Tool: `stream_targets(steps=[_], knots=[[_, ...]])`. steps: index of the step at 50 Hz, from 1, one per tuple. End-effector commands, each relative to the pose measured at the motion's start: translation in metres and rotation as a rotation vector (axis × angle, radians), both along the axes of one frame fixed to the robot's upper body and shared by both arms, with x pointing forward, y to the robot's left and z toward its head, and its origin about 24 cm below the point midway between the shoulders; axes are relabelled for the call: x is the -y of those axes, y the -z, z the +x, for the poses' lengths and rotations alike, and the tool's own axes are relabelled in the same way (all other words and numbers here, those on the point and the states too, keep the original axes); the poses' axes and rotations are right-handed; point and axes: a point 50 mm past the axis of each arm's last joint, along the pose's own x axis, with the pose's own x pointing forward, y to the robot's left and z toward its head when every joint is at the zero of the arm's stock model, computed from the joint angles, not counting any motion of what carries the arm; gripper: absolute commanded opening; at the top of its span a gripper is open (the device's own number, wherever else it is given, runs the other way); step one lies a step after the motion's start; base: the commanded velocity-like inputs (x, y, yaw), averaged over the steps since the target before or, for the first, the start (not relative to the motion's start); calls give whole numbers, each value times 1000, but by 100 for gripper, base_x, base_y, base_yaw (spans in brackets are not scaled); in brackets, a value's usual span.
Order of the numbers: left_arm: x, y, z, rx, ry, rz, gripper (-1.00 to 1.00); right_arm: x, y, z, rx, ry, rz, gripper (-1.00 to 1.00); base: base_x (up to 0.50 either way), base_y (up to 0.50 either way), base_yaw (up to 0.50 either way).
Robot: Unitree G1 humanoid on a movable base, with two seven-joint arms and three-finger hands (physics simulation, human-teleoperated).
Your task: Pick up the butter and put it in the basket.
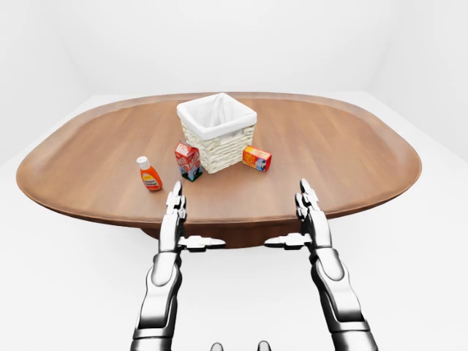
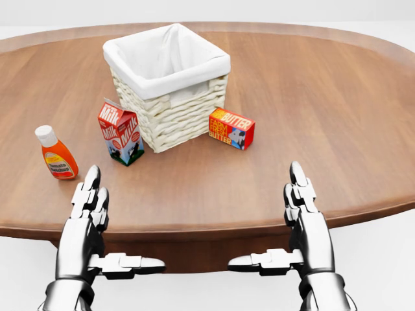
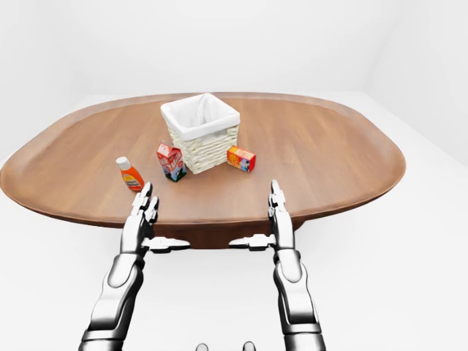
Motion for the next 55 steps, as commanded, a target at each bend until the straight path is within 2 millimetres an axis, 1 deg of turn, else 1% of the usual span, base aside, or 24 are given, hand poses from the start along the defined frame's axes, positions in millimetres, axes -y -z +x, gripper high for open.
stream_targets(steps=[1,5,9,11,13,14,15,17,18,19,22,23,25,29,32,34,35,36,37,42,44,46,48,55], knots=[[-12,1,7,9,5,6,100,5,4,3,-5,-11,-14,100,0,0,0],[-12,-8,12,24,14,9,100,4,2,6,3,-22,-32,100,0,0,0],[-12,-12,15,33,30,19,100,4,2,9,2,-35,-41,100,0,0,0],[-12,-18,17,53,52,31,100,4,-1,10,0,-44,-51,100,0,0,0],[-12,-23,24,80,59,57,100,5,-6,12,3,-48,-57,100,0,0,0],[-14,-27,32,74,52,45,100,5,-10,15,10,-52,-68,100,0,0,0],[-15,-29,35,78,53,47,100,6,-12,16,12,-52,-70,100,0,0,0],[-16,-40,41,95,56,52,100,8,-20,21,16,-54,-74,100,0,0,0],[-18,-44,43,103,52,52,100,9,-24,23,28,-56,-81,100,0,0,0],[-20,-53,46,118,45,50,100,11,-34,25,67,-49,-90,100,0,0,0],[-24,-66,48,159,38,45,100,13,-51,28,132,-47,-99,100,0,0,0],[-25,-72,48,182,40,47,100,14,-60,29,169,-43,-106,100,0,0,0],[-28,-78,52,200,36,55,100,16,-74,32,222,-28,-119,100,0,0,0],[-32,-88,57,225,24,59,100,18,-94,37,293,-29,-142,100,0,0,0],[-32,-101,58,274,27,67,100,20,-108,41,343,-17,-171,100,0,0,0],[-34,-116,58,328,25,74,100,18,-125,39,413,-21,-183,100,0,0,0],[-36,-127,58,368,25,78,100,18,-136,38,457,-20,-199,100,0,0,0],[-37,-132,58,388,23,77,100,17,-140,37,474,-26,-205,100,0,0,0],[-37,-144,56,436,23,76,100,17,-149,38,504,-29,-216,100,0,0,0],[-37,-167,47,540,30,75,100,17,-172,41,583,-38,-237,100,0,0,0],[-38,-170,46,550,25,74,100,16,-177,41,601,-34,-246,100,0,0,0],[-40,-181,43,596,20,71,100,16,-183,39,629,-33,-242,100,0,0,0],[-43,-189,43,624,13,67,100,14,-182,38,628,-41,-249,100,0,0,0],[-46,-193,42,635,4,77,100,15,-179,36,621,-42,-244,100,0,0,0]])
